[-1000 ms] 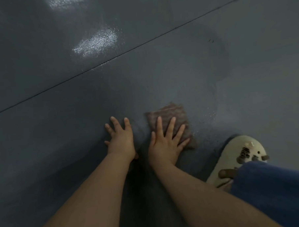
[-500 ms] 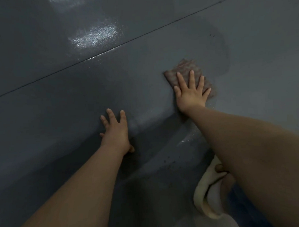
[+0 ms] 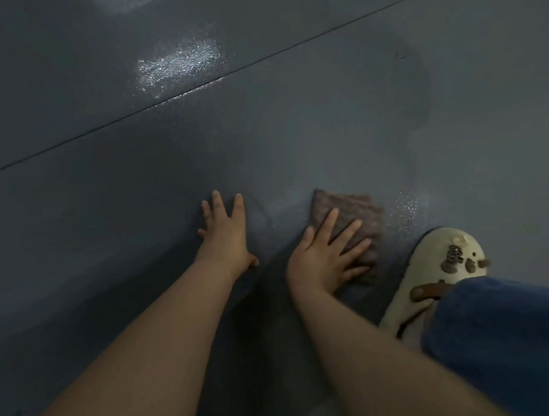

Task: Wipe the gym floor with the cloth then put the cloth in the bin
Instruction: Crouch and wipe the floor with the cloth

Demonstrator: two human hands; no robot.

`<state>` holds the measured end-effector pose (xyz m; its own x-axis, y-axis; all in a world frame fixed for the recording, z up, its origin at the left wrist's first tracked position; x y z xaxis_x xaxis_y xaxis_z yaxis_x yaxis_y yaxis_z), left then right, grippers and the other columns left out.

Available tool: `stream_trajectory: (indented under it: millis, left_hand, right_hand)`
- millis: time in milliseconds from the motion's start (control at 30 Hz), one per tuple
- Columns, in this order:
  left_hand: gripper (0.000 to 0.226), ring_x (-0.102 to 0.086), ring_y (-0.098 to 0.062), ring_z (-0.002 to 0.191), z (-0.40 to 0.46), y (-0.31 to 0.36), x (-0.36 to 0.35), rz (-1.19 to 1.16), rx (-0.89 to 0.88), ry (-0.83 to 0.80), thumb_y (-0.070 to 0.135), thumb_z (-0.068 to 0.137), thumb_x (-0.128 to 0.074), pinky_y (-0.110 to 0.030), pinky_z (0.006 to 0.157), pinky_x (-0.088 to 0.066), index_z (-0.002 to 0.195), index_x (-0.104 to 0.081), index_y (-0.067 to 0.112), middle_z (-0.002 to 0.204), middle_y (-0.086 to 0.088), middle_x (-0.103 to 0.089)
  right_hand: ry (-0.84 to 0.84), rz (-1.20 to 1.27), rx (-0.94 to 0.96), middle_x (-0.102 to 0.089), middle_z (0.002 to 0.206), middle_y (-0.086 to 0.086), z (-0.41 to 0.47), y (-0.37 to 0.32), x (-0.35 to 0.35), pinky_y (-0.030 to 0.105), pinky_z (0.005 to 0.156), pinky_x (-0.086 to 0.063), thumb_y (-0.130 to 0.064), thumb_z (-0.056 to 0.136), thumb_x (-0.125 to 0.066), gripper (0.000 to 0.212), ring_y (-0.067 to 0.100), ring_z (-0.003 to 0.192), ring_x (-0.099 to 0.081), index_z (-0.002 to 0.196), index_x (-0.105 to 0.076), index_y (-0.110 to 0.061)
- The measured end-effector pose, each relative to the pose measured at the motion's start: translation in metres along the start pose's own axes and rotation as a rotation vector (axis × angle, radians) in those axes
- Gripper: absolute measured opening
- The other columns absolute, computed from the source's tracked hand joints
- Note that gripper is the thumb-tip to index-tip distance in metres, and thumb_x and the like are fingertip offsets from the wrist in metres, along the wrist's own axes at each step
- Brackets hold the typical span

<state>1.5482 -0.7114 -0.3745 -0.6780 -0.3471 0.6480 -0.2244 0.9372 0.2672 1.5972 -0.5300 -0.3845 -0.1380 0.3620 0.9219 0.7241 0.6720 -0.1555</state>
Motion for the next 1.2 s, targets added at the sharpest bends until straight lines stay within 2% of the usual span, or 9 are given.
stream_trajectory:
  millis: [67, 133, 333, 500, 667, 900, 1000, 1067, 1200]
  left_hand:
    - [0.119, 0.022, -0.029, 0.143, -0.004, -0.004, 0.0, -0.012, -0.042, 0.015, 0.02, 0.075, -0.08, -0.044, 0.118, -0.007, 0.151, 0.011, 0.019, 0.152, -0.012, 0.031]
    - [0.117, 0.018, -0.025, 0.144, -0.008, -0.012, 0.003, -0.042, -0.059, 0.028, 0.016, 0.076, -0.078, -0.036, 0.117, -0.01, 0.151, 0.012, 0.02, 0.152, -0.01, 0.031]
    - [0.116, 0.014, -0.024, 0.145, -0.021, -0.031, 0.005, 0.041, -0.065, 0.088, 0.02, 0.078, -0.077, -0.033, 0.117, -0.011, 0.15, 0.014, 0.021, 0.153, -0.008, 0.031]
    - [0.111, 0.009, -0.031, 0.145, -0.036, -0.046, 0.002, 0.13, 0.056, 0.161, 0.038, 0.079, -0.074, -0.041, 0.118, -0.009, 0.151, 0.009, 0.02, 0.156, -0.014, 0.02]
    - [0.11, 0.006, -0.033, 0.145, -0.045, -0.063, -0.005, 0.074, 0.181, 0.162, 0.045, 0.076, -0.074, -0.046, 0.117, -0.013, 0.152, 0.002, 0.019, 0.157, -0.015, 0.013]
    - [0.092, 0.0, -0.03, 0.146, -0.044, -0.066, 0.0, 0.108, 0.133, 0.207, 0.043, 0.084, -0.065, -0.043, 0.116, -0.018, 0.151, -0.008, 0.018, 0.158, -0.012, 0.006]
    - [0.104, 0.0, -0.028, 0.146, -0.046, -0.07, -0.003, 0.132, 0.116, 0.18, 0.045, 0.077, -0.072, -0.041, 0.116, -0.017, 0.152, -0.006, 0.016, 0.159, -0.009, 0.008]
    - [0.106, 0.0, -0.027, 0.146, -0.047, -0.072, -0.002, 0.129, 0.097, 0.176, 0.044, 0.077, -0.073, -0.039, 0.117, -0.015, 0.152, -0.004, 0.014, 0.159, -0.009, 0.007]
    - [0.097, -0.009, -0.025, 0.145, -0.048, -0.081, 0.009, 0.137, 0.035, 0.209, 0.04, 0.082, -0.069, -0.035, 0.117, -0.016, 0.151, -0.009, 0.01, 0.158, -0.006, -0.003]
  right_hand:
    - [-0.043, -0.049, 0.182, -0.034, 0.15, 0.015, -0.037, -0.027, -0.021, 0.069, 0.104, -0.012, -0.046, 0.088, -0.029, 0.056, 0.046, 0.136, -0.024, 0.14, -0.045, -0.03]
    - [-0.104, -0.143, 0.302, -0.042, 0.145, 0.014, -0.054, -0.039, -0.034, 0.064, 0.104, -0.009, -0.046, 0.085, -0.029, 0.057, 0.043, 0.133, -0.027, 0.135, -0.05, -0.031]
    - [-0.133, -0.295, 0.713, 0.006, 0.16, 0.0, -0.01, -0.073, -0.015, 0.062, 0.108, 0.012, -0.053, 0.098, -0.021, 0.052, 0.035, 0.144, 0.014, 0.147, -0.007, -0.048]
    - [-0.096, -0.246, 0.571, 0.01, 0.16, -0.002, 0.061, -0.087, 0.013, 0.063, 0.109, 0.008, -0.051, 0.099, -0.021, 0.051, 0.034, 0.144, 0.015, 0.147, -0.005, -0.047]
    - [-0.096, -0.166, 0.465, 0.014, 0.159, 0.001, 0.031, -0.089, 0.003, 0.065, 0.108, 0.01, -0.047, 0.1, -0.021, 0.052, 0.036, 0.143, 0.018, 0.149, -0.002, -0.043]
    - [-0.223, -0.322, 0.985, 0.014, 0.159, -0.001, -0.092, -0.109, -0.046, 0.06, 0.106, 0.019, -0.048, 0.099, -0.024, 0.053, 0.035, 0.142, 0.021, 0.147, -0.002, -0.047]
    - [-0.216, -0.4, 1.087, 0.014, 0.159, -0.002, -0.079, -0.112, -0.04, 0.058, 0.108, 0.017, -0.05, 0.1, -0.019, 0.051, 0.033, 0.143, 0.021, 0.147, -0.001, -0.049]
    - [-0.188, -0.418, 1.039, 0.012, 0.159, -0.003, -0.049, -0.117, -0.03, 0.059, 0.11, 0.012, -0.05, 0.1, -0.02, 0.05, 0.032, 0.144, 0.018, 0.146, -0.003, -0.049]
    - [-0.147, -0.288, 0.692, 0.011, 0.159, -0.004, 0.022, -0.12, -0.005, 0.065, 0.108, 0.008, -0.05, 0.099, -0.02, 0.05, 0.032, 0.144, 0.016, 0.147, -0.006, -0.049]
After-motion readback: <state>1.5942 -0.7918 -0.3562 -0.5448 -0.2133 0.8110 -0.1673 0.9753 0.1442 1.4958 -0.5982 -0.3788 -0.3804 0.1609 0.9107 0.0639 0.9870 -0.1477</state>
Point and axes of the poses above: each hand's wrist, its own z-axis towards the middle knuckle, its own x-axis out of the back of the hand, y = z × x, the point moved 10 cm from there along z, towards the middle knuckle
